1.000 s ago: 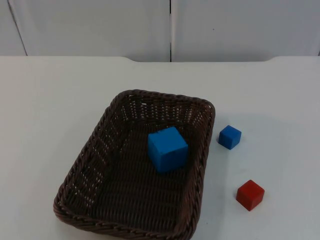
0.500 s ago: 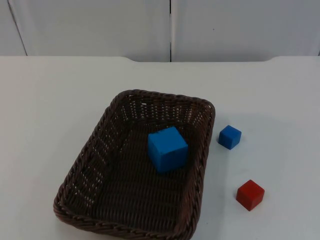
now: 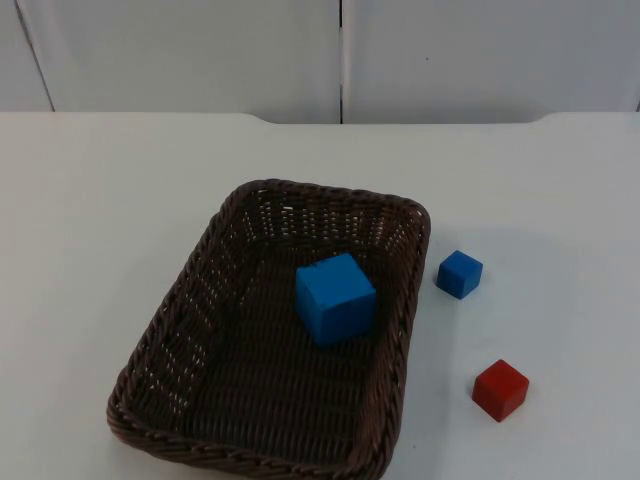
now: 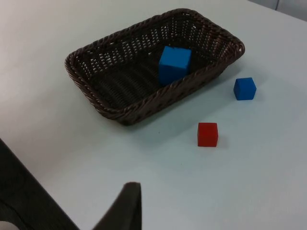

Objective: Pick up the basket with the left hand and place the largest block into the basket with the right hand.

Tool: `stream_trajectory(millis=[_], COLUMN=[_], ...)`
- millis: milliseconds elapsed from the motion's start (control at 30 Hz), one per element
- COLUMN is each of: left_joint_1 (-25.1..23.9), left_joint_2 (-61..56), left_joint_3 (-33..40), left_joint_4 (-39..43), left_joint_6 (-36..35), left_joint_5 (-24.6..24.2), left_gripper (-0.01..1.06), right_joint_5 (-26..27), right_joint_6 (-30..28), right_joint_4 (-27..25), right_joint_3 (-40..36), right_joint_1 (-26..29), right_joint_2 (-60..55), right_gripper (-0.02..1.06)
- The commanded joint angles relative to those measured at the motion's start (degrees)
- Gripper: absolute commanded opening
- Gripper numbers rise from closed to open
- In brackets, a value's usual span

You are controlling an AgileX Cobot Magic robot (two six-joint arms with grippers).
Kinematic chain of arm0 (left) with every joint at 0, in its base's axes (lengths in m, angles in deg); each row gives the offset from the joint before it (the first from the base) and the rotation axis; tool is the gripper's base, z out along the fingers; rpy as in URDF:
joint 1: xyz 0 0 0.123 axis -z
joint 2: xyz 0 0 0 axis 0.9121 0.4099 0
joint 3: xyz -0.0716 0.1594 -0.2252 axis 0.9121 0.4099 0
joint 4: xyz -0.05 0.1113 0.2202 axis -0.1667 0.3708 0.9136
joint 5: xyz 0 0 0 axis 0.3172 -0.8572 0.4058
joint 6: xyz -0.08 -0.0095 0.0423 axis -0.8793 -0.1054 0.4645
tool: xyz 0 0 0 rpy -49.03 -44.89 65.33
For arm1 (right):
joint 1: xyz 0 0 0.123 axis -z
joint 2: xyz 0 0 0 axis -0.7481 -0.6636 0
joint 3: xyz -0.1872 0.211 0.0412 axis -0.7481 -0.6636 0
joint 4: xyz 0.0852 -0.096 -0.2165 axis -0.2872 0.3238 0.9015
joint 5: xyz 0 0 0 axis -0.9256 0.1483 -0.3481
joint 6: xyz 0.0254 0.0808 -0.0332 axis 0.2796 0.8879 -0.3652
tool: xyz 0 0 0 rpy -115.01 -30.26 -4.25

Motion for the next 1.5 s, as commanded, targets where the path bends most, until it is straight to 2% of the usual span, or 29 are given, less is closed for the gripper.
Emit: stream_trajectory(millis=[0, 1467], left_joint_1=[-0.1, -0.1], left_joint_2=[-0.3, -0.3], left_joint_3=[0.2, 0.2], left_joint_4=[-0.5, -0.5], left_joint_6=[-0.4, -0.4], left_joint_5=[0.0, 0.0], left_gripper=[1.05, 1.05], right_joint_5=[0.8, 0.9], right_joint_6=[0.0, 0.0], right_joint_4=[0.1, -0.3], right_joint_3=[-0.2, -0.2], right_joint_1=[0.0, 0.0], right_joint_2=[0.2, 0.2], right_gripper=[1.05, 1.05])
